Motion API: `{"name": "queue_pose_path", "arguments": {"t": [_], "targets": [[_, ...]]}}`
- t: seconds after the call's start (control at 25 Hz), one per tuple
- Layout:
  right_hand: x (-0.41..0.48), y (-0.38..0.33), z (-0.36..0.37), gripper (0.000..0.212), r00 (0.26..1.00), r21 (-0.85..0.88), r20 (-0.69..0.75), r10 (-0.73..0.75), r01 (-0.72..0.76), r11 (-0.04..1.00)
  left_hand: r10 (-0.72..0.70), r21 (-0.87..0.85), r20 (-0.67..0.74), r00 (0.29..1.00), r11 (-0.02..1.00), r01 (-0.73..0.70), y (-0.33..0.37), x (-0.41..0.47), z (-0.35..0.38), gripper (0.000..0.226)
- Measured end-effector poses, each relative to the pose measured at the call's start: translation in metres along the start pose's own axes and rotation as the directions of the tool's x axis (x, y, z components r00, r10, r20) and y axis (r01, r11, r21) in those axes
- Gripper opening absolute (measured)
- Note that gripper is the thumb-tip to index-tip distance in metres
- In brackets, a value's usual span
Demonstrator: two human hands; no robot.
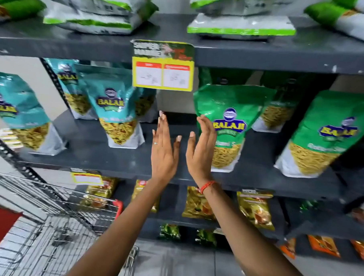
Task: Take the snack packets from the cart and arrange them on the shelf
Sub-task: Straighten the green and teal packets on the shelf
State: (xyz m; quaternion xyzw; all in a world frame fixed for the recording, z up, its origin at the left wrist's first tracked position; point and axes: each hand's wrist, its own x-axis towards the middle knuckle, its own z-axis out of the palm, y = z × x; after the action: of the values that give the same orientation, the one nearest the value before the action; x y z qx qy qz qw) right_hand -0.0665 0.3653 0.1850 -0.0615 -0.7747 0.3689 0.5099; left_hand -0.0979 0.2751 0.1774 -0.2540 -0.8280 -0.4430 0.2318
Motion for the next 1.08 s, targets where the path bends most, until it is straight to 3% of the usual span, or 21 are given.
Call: {"name": "queue_pose_path", "arguments": {"t": [0.12,0.24,0.32,0.4,0.48,0.64,0.84,1.08], "targets": [[-0.006,-0.021,0.057,0.037,0.996,0.036,0.09,0.024,-0.027,0.999,-0.071,0.084,-0.064,0.995,0.994,0.076,-0.053,0.01,-0.037,0.067],[-0.016,-0.027,0.119,0.044,0.948,0.022,0.287,0.137,-0.15,0.989,-0.239,0.035,-0.061,0.969,0.97,0.242,-0.118,0.027,-0.071,0.075],[-0.022,-0.019,0.155,0.053,0.835,-0.004,0.471,0.284,-0.32,0.947,-0.383,-0.06,-0.002,0.924,0.922,0.382,-0.16,0.038,-0.088,0.083],[-0.024,-0.005,0.178,0.066,0.658,-0.056,0.631,0.412,-0.49,0.87,-0.51,-0.155,0.118,0.852,0.838,0.523,-0.195,0.045,-0.098,0.09],[-0.025,0.005,0.196,0.074,0.546,-0.03,0.71,0.445,-0.608,0.794,-0.541,-0.234,0.251,0.803,0.771,0.592,-0.223,0.049,-0.106,0.088],[-0.023,0.007,0.217,0.06,0.554,0.067,0.724,0.412,-0.65,0.757,-0.453,-0.338,0.391,0.801,0.739,0.583,-0.246,0.052,-0.11,0.054],[-0.053,0.002,0.21,0.054,0.647,0.162,0.682,0.342,-0.59,0.791,-0.503,-0.306,0.399,0.767,0.716,0.628,-0.244,0.023,-0.12,0.064],[-0.068,-0.011,0.201,0.05,0.631,0.187,0.685,0.365,-0.636,0.749,-0.464,-0.292,0.405,0.788,0.751,0.592,-0.237,0.011,-0.132,0.059]]}}
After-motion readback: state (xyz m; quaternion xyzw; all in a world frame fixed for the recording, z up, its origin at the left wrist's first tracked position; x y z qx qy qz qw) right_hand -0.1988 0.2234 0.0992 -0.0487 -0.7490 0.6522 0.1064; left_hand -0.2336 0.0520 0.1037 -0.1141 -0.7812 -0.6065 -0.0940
